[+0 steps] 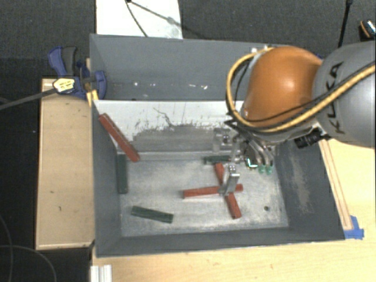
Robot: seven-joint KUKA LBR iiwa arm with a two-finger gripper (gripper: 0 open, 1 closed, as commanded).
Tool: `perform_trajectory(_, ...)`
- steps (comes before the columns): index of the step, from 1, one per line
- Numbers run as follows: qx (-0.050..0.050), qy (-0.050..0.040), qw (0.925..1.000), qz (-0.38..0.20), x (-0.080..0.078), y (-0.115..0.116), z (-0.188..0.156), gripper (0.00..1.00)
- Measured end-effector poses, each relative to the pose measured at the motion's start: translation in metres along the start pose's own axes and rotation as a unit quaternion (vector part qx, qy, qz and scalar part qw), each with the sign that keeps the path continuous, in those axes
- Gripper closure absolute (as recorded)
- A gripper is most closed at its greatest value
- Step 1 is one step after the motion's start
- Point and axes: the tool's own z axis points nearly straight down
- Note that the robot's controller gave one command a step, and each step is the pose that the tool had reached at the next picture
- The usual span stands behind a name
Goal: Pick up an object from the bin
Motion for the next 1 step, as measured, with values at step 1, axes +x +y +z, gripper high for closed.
perform_trajectory(1,0.0,0.0011,1.0,-0.006,0.0251,0.0013,0.1318,0.0)
